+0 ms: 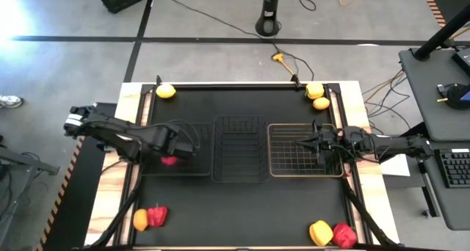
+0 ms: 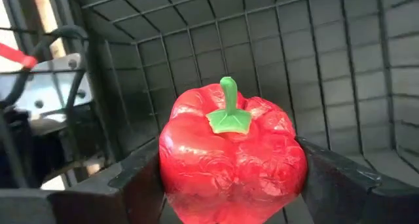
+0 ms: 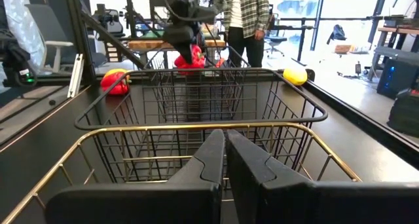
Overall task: Sort produce into baskets
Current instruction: Put the top red bell pepper into the left black wire basket
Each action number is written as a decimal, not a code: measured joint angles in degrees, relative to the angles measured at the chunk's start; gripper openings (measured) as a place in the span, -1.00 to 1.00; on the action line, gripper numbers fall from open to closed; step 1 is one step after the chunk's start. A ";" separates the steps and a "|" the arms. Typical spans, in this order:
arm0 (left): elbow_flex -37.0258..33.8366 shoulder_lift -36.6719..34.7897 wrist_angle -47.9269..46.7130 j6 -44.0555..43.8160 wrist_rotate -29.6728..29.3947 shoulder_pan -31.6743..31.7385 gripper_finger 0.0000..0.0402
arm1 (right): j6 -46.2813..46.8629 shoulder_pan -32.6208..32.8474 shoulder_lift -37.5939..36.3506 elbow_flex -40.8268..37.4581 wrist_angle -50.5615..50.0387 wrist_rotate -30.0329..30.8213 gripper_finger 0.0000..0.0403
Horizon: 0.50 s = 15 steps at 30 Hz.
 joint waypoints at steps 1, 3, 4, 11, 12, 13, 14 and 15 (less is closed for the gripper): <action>-0.96 0.00 1.32 0.86 0.12 0.92 0.38 | 0.00 0.00 0.00 0.02 0.00 0.00 -0.95; -2.52 0.00 3.75 2.73 0.27 2.87 0.40 | 0.00 0.02 0.00 0.02 0.00 0.00 -0.95; -3.11 0.00 4.67 3.58 0.27 3.77 0.41 | 0.00 0.02 -0.02 0.02 0.00 0.00 -0.95; -7.67 -0.02 11.26 8.21 0.40 8.70 0.42 | 0.00 0.00 0.00 0.02 0.00 0.00 -0.95; -8.41 -0.02 12.60 8.50 0.66 9.15 0.42 | 0.00 0.02 -0.02 0.02 0.00 0.00 -0.95; -9.11 -0.02 13.80 8.94 1.11 9.37 0.42 | 0.00 0.02 -0.01 0.01 0.00 0.00 -0.95; -9.81 -0.02 14.80 9.44 1.60 9.49 0.42 | 0.00 0.02 -0.02 0.00 0.00 0.00 -0.95; -10.42 -0.01 15.59 9.84 1.92 9.52 0.42 | 0.00 0.01 -0.01 0.00 0.00 0.00 -0.95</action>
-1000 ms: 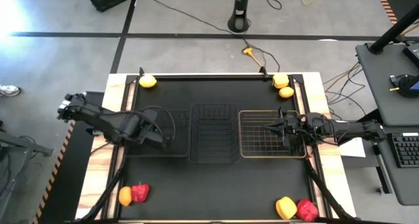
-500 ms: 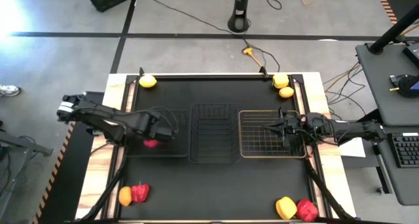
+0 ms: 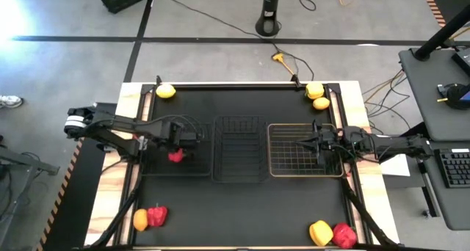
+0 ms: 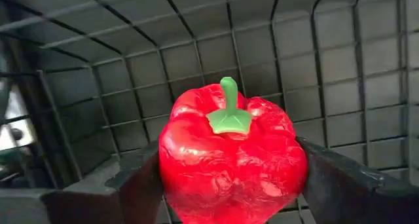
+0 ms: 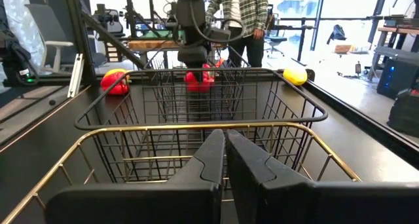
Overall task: Sort produce into baskets
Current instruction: Put the top red bell pepper into the left black wire basket
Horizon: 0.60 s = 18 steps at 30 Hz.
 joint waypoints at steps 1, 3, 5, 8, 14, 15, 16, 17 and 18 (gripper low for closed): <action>-0.47 0.04 0.68 0.10 0.06 0.00 0.42 | 0.00 0.01 0.00 0.00 0.00 0.00 -0.95; -1.10 0.19 1.86 0.10 0.38 0.00 0.43 | 0.00 0.01 -0.01 -0.01 0.00 0.00 -0.95; -1.72 0.49 2.34 0.10 0.48 0.00 0.43 | 0.00 -0.01 -0.01 0.02 0.00 0.00 -0.95; -2.23 0.77 2.86 0.22 1.06 0.00 0.44 | 0.00 -0.01 -0.01 0.01 0.00 0.00 -0.95; -2.12 0.99 2.86 1.20 1.37 0.00 0.55 | 0.00 0.00 -0.01 0.02 0.00 0.00 -0.95; -1.84 0.99 2.95 1.70 1.39 0.00 0.57 | 0.00 -0.01 -0.01 -0.01 0.00 0.00 -0.95; -1.46 0.99 2.95 2.16 1.37 0.00 0.59 | 0.00 -0.01 0.00 0.01 0.00 0.00 -0.95; -1.07 0.99 2.93 2.61 1.39 0.00 0.61 | 0.00 0.00 0.01 -0.01 0.00 0.00 -0.95; -0.64 0.99 2.92 3.18 1.37 0.00 0.63 | 0.00 -0.02 -0.01 0.00 0.00 0.00 -0.95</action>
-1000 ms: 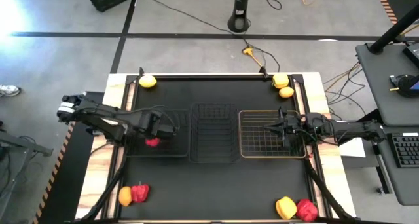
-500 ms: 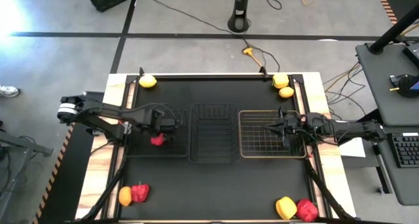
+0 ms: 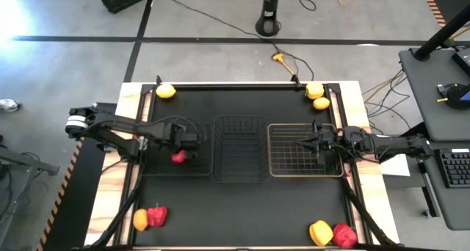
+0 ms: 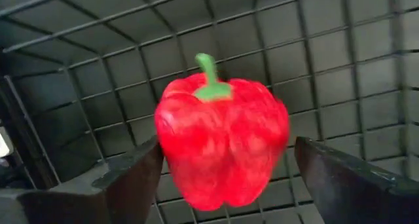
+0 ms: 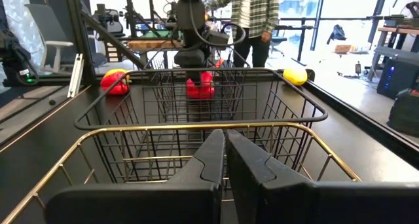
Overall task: Sort produce into baskets
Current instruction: Put the top red bell pepper into the left black wire basket, then put the left red bell pepper into the left black wire basket
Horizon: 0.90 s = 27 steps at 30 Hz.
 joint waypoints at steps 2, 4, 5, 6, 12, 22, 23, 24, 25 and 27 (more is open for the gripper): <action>1.24 0.00 -0.02 1.54 0.00 0.00 0.66 | 0.00 0.00 0.00 0.00 0.00 0.00 -0.95; 2.75 0.00 -0.17 2.92 0.02 0.00 0.68 | 0.00 0.02 0.00 0.01 0.00 0.00 -0.95; 3.71 0.00 -0.51 3.57 0.04 0.00 0.68 | 0.00 0.00 0.02 0.00 0.00 0.00 -0.95; 4.92 0.00 -1.13 3.98 0.05 0.00 0.69 | 0.00 0.01 0.01 0.00 0.00 0.00 -0.95; 14.63 0.02 -8.50 4.30 3.11 -3.92 0.69 | 0.00 0.00 0.01 0.00 0.00 0.00 -0.95; 29.07 0.04 -14.56 -8.56 3.10 -26.97 0.69 | 0.00 0.01 0.01 0.00 0.00 0.00 -0.95; 29.45 0.20 -14.62 -11.89 3.13 -29.62 0.69 | 0.00 0.00 0.02 0.00 0.00 0.00 -0.95; 29.53 0.35 -14.61 -15.72 3.15 -32.53 0.69 | 0.00 0.02 0.00 0.00 0.00 0.00 -0.95; 29.49 0.59 -14.68 -20.07 3.15 -35.15 0.69 | 0.00 0.01 0.01 0.01 0.00 0.00 -0.95; 28.62 1.22 -14.66 -29.43 3.29 -39.89 0.69 | 0.00 0.02 0.00 0.00 0.00 0.00 -0.95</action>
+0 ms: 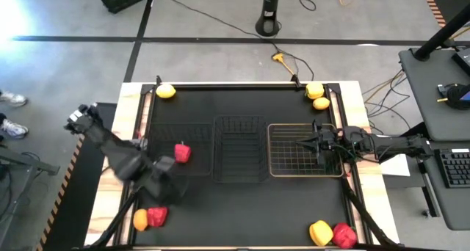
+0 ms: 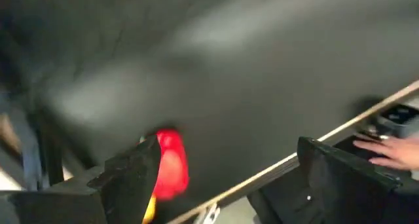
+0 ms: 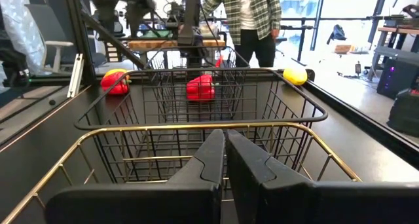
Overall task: Sort produce into baskets
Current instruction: Put the left red bell pepper into the left black wire basket
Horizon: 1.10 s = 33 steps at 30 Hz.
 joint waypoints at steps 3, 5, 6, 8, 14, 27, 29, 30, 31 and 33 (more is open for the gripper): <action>-2.06 1.49 0.39 -10.27 2.73 -5.24 0.69 | -0.01 0.00 0.02 0.00 0.00 0.00 -0.95; -3.64 2.50 0.35 -14.49 4.82 -6.92 0.69 | 0.00 0.00 0.00 0.01 0.00 0.00 -0.95; -4.50 2.86 0.35 -15.73 5.45 -7.30 0.69 | 0.00 -0.02 0.02 0.00 0.00 0.00 -0.95; -6.62 3.30 0.93 -16.74 7.24 -7.31 0.70 | 0.00 -0.02 0.00 0.00 0.00 0.00 -0.95; -13.85 3.46 11.46 -19.71 18.96 -5.90 0.75 | -0.01 -0.02 0.00 0.00 0.00 0.00 -0.95; -18.47 7.86 18.89 -21.56 21.94 -6.03 0.75 | 0.00 -0.02 0.02 0.01 -0.01 0.00 -0.95; -18.51 8.93 19.02 -21.28 22.41 -6.03 0.75 | 0.00 0.00 0.00 0.01 0.00 0.00 -0.95; -18.59 9.47 19.07 -21.26 23.09 -6.03 0.75 | 0.00 0.00 0.00 0.02 0.00 0.00 -0.95; -18.72 9.93 19.27 -21.22 24.19 -6.03 0.75 | 0.00 -0.02 0.00 0.02 0.00 0.00 -0.95; -19.04 10.73 19.87 -20.79 26.68 -6.03 0.75 | 0.00 -0.02 0.02 0.02 0.01 0.00 -0.95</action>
